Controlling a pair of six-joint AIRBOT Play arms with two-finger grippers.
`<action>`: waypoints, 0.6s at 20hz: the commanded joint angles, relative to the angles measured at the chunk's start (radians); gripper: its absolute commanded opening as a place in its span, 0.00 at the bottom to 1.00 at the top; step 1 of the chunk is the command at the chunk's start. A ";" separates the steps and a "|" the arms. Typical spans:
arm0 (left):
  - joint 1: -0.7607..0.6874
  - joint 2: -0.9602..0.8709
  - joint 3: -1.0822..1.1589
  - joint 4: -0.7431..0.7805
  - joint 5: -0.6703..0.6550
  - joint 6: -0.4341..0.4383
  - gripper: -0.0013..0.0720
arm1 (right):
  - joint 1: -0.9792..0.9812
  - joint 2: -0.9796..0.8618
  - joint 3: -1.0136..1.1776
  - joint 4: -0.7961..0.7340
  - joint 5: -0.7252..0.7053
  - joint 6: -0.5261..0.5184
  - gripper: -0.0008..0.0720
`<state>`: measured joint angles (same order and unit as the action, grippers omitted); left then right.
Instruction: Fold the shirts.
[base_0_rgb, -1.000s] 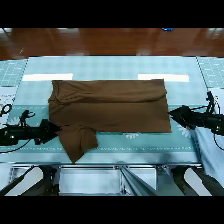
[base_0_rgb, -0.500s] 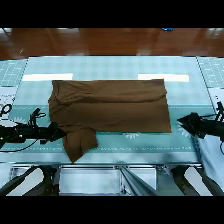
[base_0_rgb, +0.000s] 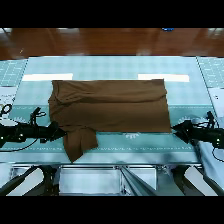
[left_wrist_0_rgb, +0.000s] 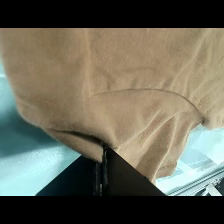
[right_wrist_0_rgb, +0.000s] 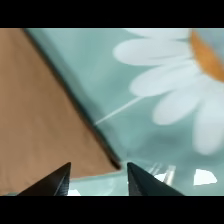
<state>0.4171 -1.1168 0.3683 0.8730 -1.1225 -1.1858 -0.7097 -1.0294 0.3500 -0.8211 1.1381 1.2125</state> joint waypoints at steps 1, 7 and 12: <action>0.000 0.001 0.001 -0.002 0.000 0.000 0.04 | 0.071 -0.071 -0.004 0.019 -0.026 -0.019 0.59; 0.015 0.001 0.047 -0.007 0.004 -0.003 0.04 | 0.223 -0.156 0.082 0.211 -0.063 -0.129 0.05; 0.033 0.000 0.251 -0.063 -0.048 -0.004 0.04 | 0.230 -0.156 0.270 0.198 0.054 -0.116 0.05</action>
<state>0.4469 -1.1172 0.5224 0.8616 -1.1233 -1.1885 -0.4938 -1.1805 0.5266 -0.6449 1.1358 1.0996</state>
